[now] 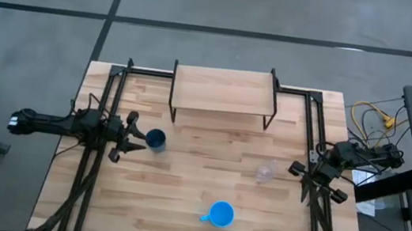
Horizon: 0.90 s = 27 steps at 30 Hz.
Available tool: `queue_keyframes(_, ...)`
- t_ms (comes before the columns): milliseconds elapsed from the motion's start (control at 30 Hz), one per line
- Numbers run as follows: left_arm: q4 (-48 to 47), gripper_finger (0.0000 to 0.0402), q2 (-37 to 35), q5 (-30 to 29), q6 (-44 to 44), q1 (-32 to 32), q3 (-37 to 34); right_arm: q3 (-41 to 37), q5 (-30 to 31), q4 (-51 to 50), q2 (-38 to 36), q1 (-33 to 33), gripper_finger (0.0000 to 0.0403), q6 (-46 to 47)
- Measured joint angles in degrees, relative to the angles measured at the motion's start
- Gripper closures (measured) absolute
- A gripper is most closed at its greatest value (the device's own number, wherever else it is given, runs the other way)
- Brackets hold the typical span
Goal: Stack small to large cups/mugs on shelf
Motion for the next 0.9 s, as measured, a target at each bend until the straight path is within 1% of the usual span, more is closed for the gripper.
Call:
queue_keyframes(233,-0.02,0.0269,0.02,0.00,0.00,0.00,0.00,0.00,0.05,0.01,0.00,0.00,0.0321,-0.62)
queue_keyframes(400,0.00,0.0269,0.01,0.01,0.00,0.01,0.00,-0.01,2.85,0.05,-0.02,-0.01,0.0321,-4.44)
queue_keyframes(633,-0.01,0.0269,0.00,0.01,0.00,0.02,0.00,0.00,4.15,0.35,-0.02,-0.01,0.0321,-2.88)
queue_keyframes(733,0.00,0.0269,0.01,0.01,0.12,0.01,0.00,0.01,7.04,0.76,-0.02,-0.01,0.0321,-4.08)
queue_keyframes(800,-0.02,0.0269,0.00,-0.06,2.81,0.02,0.00,-0.01,8.92,0.68,-0.02,-0.01,0.0321,-4.11)
queue_keyframes(900,-0.02,0.0269,0.00,-0.20,10.30,0.02,0.00,0.01,10.71,0.67,0.00,-0.01,0.0321,-4.32)
